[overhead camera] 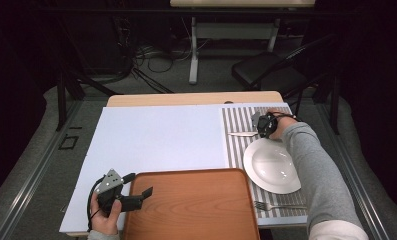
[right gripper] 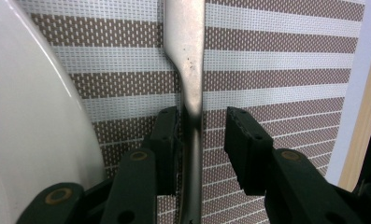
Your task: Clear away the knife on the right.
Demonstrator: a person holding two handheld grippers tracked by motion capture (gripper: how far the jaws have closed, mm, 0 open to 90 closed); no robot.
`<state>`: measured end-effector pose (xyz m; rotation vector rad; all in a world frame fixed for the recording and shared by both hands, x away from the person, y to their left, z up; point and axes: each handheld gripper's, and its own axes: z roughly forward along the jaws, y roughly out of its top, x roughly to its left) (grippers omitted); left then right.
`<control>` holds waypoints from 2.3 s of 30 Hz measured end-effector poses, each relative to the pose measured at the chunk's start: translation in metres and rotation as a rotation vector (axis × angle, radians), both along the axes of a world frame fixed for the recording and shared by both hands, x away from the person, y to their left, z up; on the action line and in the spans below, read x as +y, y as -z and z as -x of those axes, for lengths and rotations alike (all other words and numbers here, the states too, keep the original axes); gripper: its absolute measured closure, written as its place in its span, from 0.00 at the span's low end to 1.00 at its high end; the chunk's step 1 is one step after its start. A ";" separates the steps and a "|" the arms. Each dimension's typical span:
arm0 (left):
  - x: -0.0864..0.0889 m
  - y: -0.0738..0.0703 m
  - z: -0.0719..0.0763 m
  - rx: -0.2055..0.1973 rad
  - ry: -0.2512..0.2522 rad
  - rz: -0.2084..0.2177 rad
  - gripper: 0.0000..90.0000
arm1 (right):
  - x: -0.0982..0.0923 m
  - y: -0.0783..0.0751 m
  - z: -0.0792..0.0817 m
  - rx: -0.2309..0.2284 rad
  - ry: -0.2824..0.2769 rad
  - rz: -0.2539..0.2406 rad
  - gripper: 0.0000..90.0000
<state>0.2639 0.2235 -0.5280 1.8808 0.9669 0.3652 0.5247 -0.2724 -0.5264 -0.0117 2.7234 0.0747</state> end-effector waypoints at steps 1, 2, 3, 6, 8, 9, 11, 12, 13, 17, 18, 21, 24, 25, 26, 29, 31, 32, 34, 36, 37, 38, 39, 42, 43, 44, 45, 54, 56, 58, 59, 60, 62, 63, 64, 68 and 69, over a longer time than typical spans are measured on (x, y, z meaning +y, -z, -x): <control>0.000 0.000 0.000 0.000 -0.001 0.000 0.18 | 0.000 0.001 0.000 -0.004 -0.010 -0.008 0.74; 0.000 0.000 0.000 0.001 0.000 0.000 0.18 | 0.000 0.002 0.000 -0.008 -0.014 -0.008 0.74; 0.000 0.000 0.000 0.001 0.000 0.000 0.18 | 0.000 0.002 0.000 -0.011 -0.016 -0.007 0.75; 0.000 0.000 0.000 -0.002 0.002 0.000 0.18 | 0.000 0.004 -0.002 -0.009 -0.023 -0.013 0.76; 0.000 0.000 0.000 0.000 0.001 0.002 0.18 | -0.001 0.005 -0.002 -0.007 -0.020 -0.010 0.76; 0.000 0.000 0.000 0.000 0.001 0.002 0.18 | -0.001 0.005 -0.002 -0.007 -0.020 -0.010 0.76; 0.000 0.000 0.000 0.001 0.000 0.001 0.18 | -0.001 0.003 -0.003 0.005 -0.019 0.012 0.77; 0.000 0.000 0.000 0.001 0.000 0.001 0.18 | -0.002 0.005 -0.003 -0.007 -0.019 -0.019 0.77; 0.000 0.000 0.000 0.000 -0.001 0.001 0.18 | -0.002 0.005 -0.002 -0.004 -0.015 -0.019 0.78; 0.000 0.000 0.000 0.001 0.001 0.000 0.18 | -0.001 0.003 -0.003 0.019 -0.003 0.007 0.79; 0.000 0.000 0.000 0.001 0.001 0.000 0.18 | -0.001 0.003 -0.003 0.019 -0.003 0.007 0.79; 0.000 0.000 0.001 0.000 0.001 0.000 0.18 | -0.002 0.004 -0.003 0.020 -0.008 -0.006 0.81; 0.000 0.000 0.001 0.000 0.001 0.002 0.18 | -0.002 0.004 -0.003 0.036 -0.007 0.002 0.85; 0.000 0.000 0.001 0.000 0.001 0.002 0.18 | -0.002 0.004 -0.003 0.036 -0.007 0.002 0.85; 0.000 0.000 0.001 -0.001 0.002 0.004 0.18 | -0.002 0.004 -0.003 0.040 -0.006 0.001 0.86; 0.000 0.000 0.001 0.000 0.004 0.002 0.18 | -0.002 0.005 -0.003 0.041 -0.010 -0.005 0.87; 0.000 0.000 0.001 0.000 0.005 0.001 0.18 | -0.002 0.005 -0.004 0.042 -0.019 -0.005 0.87; 0.000 0.000 0.001 0.000 0.005 0.001 0.18 | -0.002 0.005 -0.004 0.042 -0.019 -0.005 0.87; 0.000 -0.001 0.002 0.000 0.002 0.003 0.18 | -0.002 0.004 -0.004 0.046 -0.030 0.006 0.87; 0.000 -0.001 0.002 0.000 0.003 0.003 0.18 | -0.002 0.003 -0.004 0.047 -0.033 0.015 0.87; 0.000 0.000 0.002 0.001 0.003 0.004 0.18 | -0.002 0.004 -0.003 0.046 -0.018 0.012 0.87; 0.001 -0.001 0.002 0.001 0.003 0.000 0.18 | -0.002 0.005 -0.002 0.041 -0.019 0.003 0.87; 0.001 -0.001 0.002 0.001 0.003 0.000 0.18 | -0.002 0.005 -0.002 0.041 -0.019 0.003 0.87; 0.001 0.000 0.001 0.002 0.003 0.001 0.18 | -0.002 0.005 -0.002 0.028 -0.035 0.000 0.88; 0.001 0.000 0.001 0.002 0.001 0.000 0.18 | -0.002 0.005 0.000 0.022 -0.035 0.010 0.88; 0.001 0.000 0.001 0.002 0.001 0.000 0.18 | -0.002 0.005 0.000 0.022 -0.035 0.010 0.88; 0.001 -0.001 0.001 0.001 0.002 -0.001 0.18 | -0.003 0.006 0.000 0.013 -0.040 0.000 0.88; 0.000 0.000 0.001 0.006 0.000 0.002 0.18 | -0.003 0.007 0.003 -0.012 -0.042 -0.005 0.88; 0.000 0.000 0.001 0.007 -0.001 0.003 0.18 | -0.002 0.006 0.003 -0.013 -0.039 0.001 0.88; 0.001 0.000 0.001 0.008 -0.001 0.004 0.18 | -0.002 0.006 0.004 -0.012 -0.031 0.004 0.88; 0.001 0.000 0.001 0.007 -0.001 0.004 0.18 | -0.002 0.006 0.004 -0.012 -0.030 0.003 0.88; 0.001 0.000 0.001 0.007 -0.001 0.004 0.18 | -0.002 0.006 0.004 -0.012 -0.023 0.000 0.88; 0.001 0.000 0.000 0.006 -0.001 0.006 0.18 | -0.002 0.006 0.003 -0.011 -0.028 0.007 0.88; 0.001 0.000 0.000 0.006 -0.001 0.006 0.18 | -0.002 0.005 0.003 -0.007 -0.021 0.013 0.88; 0.001 0.000 0.000 0.006 -0.001 0.006 0.18 | -0.002 0.005 0.003 -0.007 -0.021 0.013 0.88; 0.001 0.000 0.000 0.007 0.000 0.008 0.18 | 0.000 0.004 0.004 -0.013 -0.010 0.027 0.89; 0.001 0.000 0.000 0.006 -0.001 0.007 0.18 | 0.001 0.003 0.004 -0.015 -0.008 0.025 0.89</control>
